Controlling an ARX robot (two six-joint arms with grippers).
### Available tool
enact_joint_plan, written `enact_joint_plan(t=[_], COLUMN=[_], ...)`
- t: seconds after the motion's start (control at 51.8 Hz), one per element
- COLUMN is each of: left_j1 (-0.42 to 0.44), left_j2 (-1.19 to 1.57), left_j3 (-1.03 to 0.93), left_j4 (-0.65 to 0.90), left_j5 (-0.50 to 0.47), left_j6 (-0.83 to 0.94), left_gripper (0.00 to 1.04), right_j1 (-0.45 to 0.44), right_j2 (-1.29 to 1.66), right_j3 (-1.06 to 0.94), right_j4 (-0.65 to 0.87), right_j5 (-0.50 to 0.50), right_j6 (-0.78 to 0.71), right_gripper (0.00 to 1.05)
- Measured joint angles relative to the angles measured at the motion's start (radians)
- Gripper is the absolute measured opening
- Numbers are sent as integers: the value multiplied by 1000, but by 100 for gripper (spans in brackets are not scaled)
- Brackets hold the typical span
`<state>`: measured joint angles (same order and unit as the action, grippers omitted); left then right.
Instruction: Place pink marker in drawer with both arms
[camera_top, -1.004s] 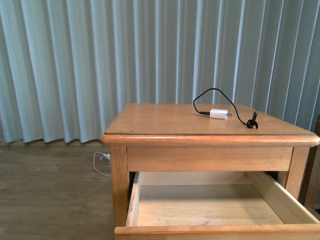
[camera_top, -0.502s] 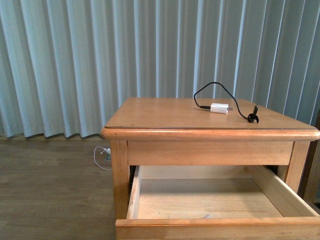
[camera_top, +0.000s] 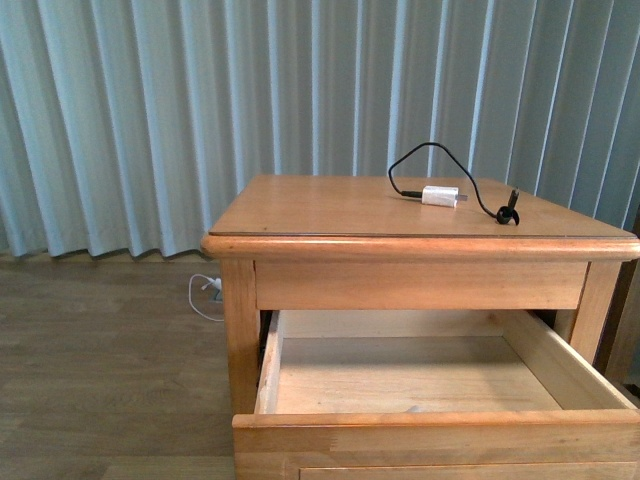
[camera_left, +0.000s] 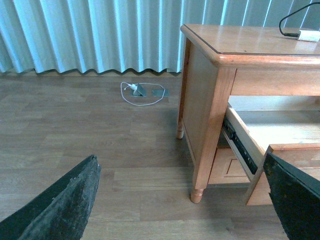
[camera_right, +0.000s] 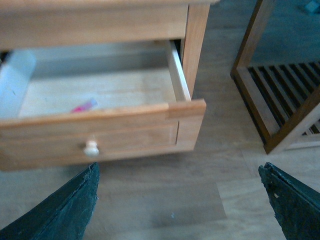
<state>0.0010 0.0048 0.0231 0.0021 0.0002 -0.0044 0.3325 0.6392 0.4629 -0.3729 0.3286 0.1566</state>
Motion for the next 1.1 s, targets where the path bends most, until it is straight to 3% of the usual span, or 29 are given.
enact_joint_plan(t=[0.154, 0.367, 0.811, 1.1], left_j1=[0, 0, 0, 0], left_j2=[0, 0, 0, 0], left_j3=[0, 0, 0, 0], left_j4=[0, 0, 0, 0], left_j5=[0, 0, 0, 0], left_j6=[0, 0, 0, 0], left_gripper=[99, 99, 99, 99], right_j1=[-14, -50, -43, -69], right_j2=[139, 418, 1041, 1244], right_j3=[28, 95, 376, 418], right_j4=[-34, 90, 338, 717], right_j5=[-187, -289, -178, -133], right_j6=[5, 17, 26, -5], right_gripper=[96, 96, 96, 96])
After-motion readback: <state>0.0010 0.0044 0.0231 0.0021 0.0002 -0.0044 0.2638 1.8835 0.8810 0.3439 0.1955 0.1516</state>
